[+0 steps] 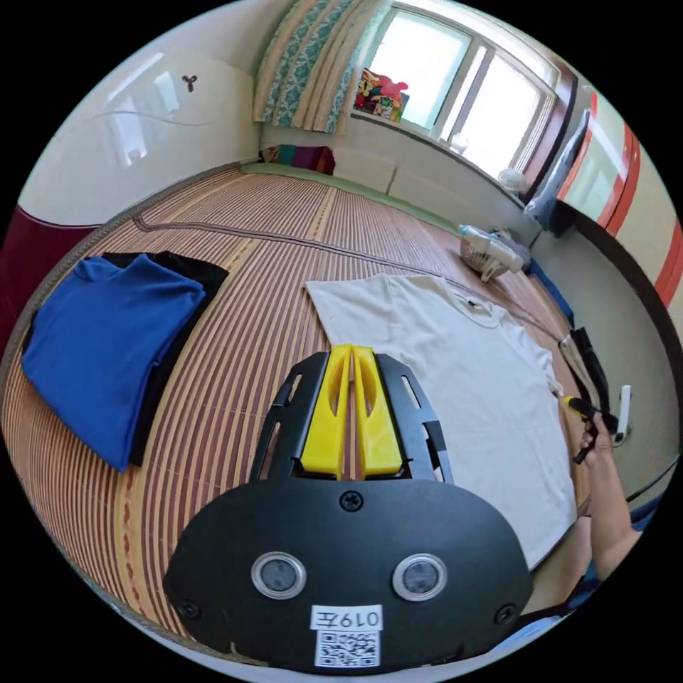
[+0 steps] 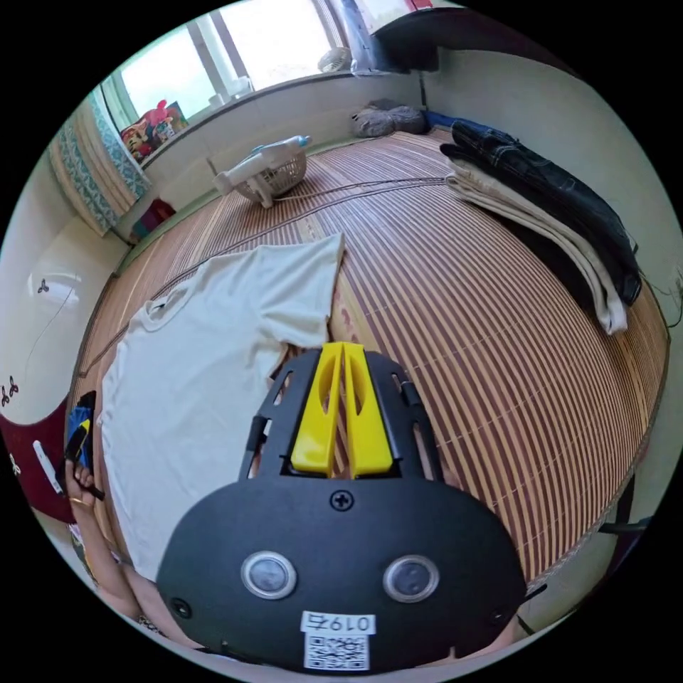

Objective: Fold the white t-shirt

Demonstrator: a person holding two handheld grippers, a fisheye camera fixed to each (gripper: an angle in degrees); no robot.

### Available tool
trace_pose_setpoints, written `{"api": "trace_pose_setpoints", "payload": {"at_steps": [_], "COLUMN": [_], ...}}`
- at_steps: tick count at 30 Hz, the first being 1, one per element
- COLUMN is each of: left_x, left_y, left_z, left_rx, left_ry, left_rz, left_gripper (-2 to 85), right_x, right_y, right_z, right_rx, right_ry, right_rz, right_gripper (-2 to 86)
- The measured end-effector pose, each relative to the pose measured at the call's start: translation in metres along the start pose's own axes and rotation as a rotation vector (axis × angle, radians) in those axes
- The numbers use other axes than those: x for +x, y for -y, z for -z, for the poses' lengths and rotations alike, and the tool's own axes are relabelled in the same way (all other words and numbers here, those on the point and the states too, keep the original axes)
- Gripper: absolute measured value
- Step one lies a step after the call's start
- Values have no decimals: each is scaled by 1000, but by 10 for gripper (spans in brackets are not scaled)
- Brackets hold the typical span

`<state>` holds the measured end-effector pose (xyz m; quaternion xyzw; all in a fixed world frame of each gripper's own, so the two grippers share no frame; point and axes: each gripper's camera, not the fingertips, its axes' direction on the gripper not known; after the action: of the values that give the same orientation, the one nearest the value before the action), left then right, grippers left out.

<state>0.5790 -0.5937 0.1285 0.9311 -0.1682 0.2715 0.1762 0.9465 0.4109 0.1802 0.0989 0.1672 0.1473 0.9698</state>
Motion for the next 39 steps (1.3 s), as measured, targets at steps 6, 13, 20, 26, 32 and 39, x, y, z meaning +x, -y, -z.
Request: {"api": "trace_pose_setpoints", "payload": {"at_steps": [6, 13, 20, 26, 32, 39], "left_x": [10, -24, -47, -59, -71, -77], "left_y": [-18, -33, -45, -51, -54, -54], "left_z": [-21, -45, -68, -90, -107, -124], "left_rx": [-28, -95, -101, -130, -169, -231], "left_ry": [19, -54, -147, -196, -241, -213], "left_rz": [-199, 7, 109, 155, 197, 208], "left_gripper": [32, 84, 68, 34, 18, 15], "right_x": [-20, -70, -74, -69, -72, -80], "right_y": [-31, -66, -79, -83, -83, -82], "right_z": [14, 30, 19, 16, 16, 17], "right_rx": [68, 158, 101, 81, 68, 52], "right_ry": [-86, -77, -65, -53, -48, -69], "right_rz": [46, 197, 146, 98, 91, 131], "right_gripper": [-9, -7, -10, -10, -10, -10]}}
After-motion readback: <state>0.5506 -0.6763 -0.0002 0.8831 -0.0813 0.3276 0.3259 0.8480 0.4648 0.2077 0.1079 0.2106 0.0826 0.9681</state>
